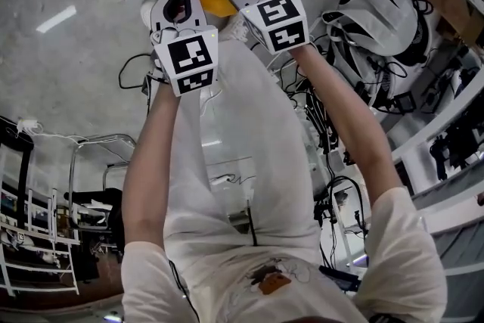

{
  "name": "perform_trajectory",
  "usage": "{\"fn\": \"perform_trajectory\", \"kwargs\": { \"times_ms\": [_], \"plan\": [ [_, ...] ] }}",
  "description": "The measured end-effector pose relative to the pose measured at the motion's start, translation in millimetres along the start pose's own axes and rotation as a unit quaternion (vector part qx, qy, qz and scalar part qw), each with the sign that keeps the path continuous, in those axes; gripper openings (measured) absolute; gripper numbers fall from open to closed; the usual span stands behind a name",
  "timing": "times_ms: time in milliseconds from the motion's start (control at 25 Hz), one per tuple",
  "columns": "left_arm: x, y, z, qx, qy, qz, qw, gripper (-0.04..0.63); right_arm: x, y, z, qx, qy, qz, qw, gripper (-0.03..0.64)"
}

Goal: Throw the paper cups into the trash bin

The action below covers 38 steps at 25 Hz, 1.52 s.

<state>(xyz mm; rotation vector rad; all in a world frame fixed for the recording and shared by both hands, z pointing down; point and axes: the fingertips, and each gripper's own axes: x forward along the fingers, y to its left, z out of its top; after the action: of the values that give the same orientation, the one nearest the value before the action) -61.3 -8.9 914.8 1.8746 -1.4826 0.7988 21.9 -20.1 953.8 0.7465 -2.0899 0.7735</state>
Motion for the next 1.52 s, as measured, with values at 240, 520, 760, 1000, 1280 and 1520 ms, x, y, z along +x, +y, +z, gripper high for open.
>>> {"fn": "perform_trajectory", "kwargs": {
  "times_ms": [240,520,760,1000,1280,1520],
  "plan": [
    [13.9,-2.3,-19.9,0.01,0.018,-0.01,0.9997,0.003,26.2,-6.4,-28.7,0.023,0.039,0.003,0.999,0.321],
    [-17.9,-5.1,4.4,0.017,0.018,-0.013,0.9996,0.003,-6.0,0.6,-10.7,0.025,0.033,-0.004,0.999,0.328],
    [-77.8,-10.0,64.9,0.027,0.005,-0.021,0.9994,0.003,-76.5,22.7,37.9,0.038,0.018,-0.003,0.999,0.285],
    [-158.8,-16.9,154.8,0.038,-0.032,-0.033,0.9982,0.003,-163.7,51.4,105.0,0.046,-0.011,-0.002,0.999,0.216],
    [-277.1,-28.3,258.8,0.042,-0.078,-0.051,0.9947,0.003,-280.5,94.0,186.8,0.039,-0.056,0.02,0.997,0.107],
    [-373.1,-43.5,323.7,0.026,-0.125,-0.06,0.9901,0.003,-377.2,128.1,239.1,0.03,-0.092,0.037,0.995,0.072]
  ]
}}
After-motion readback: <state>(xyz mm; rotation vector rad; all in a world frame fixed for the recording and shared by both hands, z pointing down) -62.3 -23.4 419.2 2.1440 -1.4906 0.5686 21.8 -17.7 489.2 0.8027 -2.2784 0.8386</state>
